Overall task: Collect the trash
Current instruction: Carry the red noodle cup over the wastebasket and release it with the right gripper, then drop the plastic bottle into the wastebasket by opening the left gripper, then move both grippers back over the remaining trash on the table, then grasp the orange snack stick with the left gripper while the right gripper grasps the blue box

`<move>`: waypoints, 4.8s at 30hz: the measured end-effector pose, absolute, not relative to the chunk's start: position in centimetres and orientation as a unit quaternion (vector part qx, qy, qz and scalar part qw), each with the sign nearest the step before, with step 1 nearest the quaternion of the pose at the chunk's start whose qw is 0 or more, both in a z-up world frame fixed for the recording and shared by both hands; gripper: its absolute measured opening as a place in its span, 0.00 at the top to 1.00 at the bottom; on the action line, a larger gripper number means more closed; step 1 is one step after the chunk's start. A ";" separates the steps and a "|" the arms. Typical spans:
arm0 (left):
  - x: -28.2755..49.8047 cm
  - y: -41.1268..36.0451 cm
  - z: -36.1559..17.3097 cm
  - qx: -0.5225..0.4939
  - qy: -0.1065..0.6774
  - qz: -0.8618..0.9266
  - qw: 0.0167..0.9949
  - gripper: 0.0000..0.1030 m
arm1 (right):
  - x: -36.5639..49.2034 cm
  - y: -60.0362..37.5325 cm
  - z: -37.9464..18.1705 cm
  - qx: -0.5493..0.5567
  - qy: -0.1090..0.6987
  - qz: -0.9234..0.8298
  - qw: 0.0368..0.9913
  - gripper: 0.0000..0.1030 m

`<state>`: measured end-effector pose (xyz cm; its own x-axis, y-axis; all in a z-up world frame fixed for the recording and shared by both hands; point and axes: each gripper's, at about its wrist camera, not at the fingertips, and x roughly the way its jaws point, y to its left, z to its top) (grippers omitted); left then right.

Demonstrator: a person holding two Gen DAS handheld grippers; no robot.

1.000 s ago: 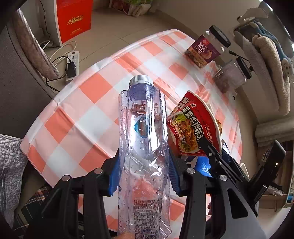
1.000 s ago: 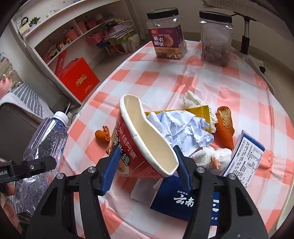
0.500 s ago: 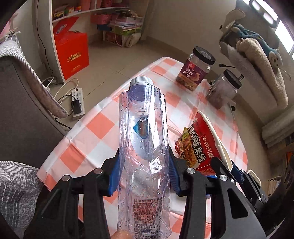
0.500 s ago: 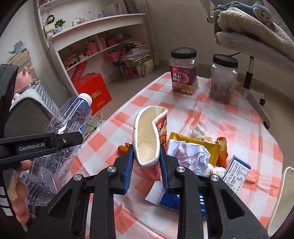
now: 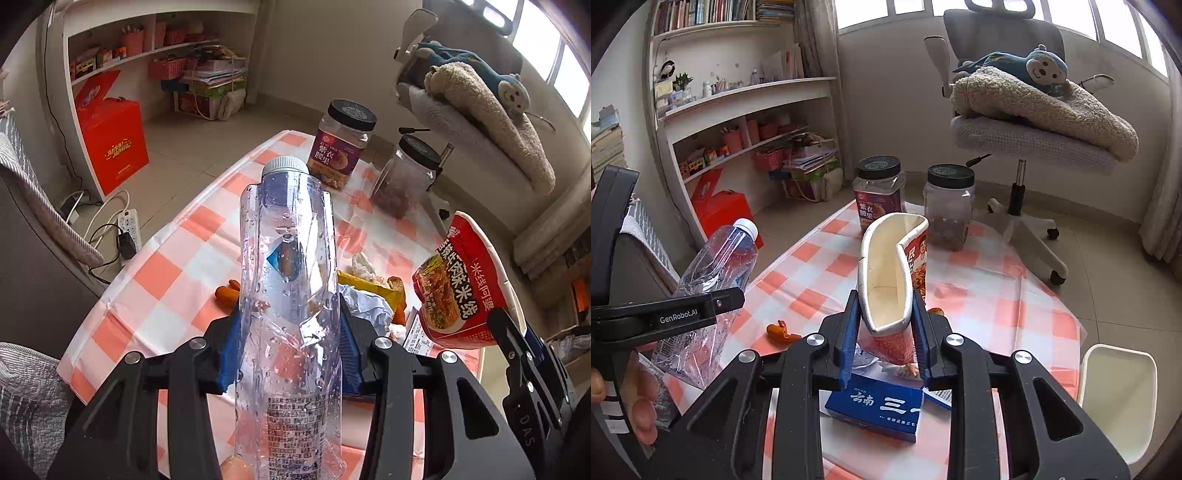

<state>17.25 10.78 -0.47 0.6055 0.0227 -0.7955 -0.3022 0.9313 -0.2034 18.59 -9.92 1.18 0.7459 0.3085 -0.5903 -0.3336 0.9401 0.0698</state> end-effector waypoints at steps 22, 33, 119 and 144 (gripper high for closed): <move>18.8 2.6 -0.9 -0.123 0.430 0.032 0.894 0.57 | 18.1 -25.2 2.2 0.045 0.295 -0.033 0.954 0.74; 19.5 -4.3 -2.2 -0.091 0.435 -0.015 0.896 0.57 | 16.9 -33.7 1.2 0.093 0.314 -0.130 0.936 0.71; 24.1 7.3 -6.6 -0.094 0.526 0.165 0.829 0.15 | 22.1 -14.9 -3.2 -0.027 0.385 -0.075 0.920 0.07; 27.8 16.1 -13.6 -0.200 0.615 0.167 0.744 0.82 | 20.1 -4.9 -10.2 -0.256 0.438 0.247 0.826 0.07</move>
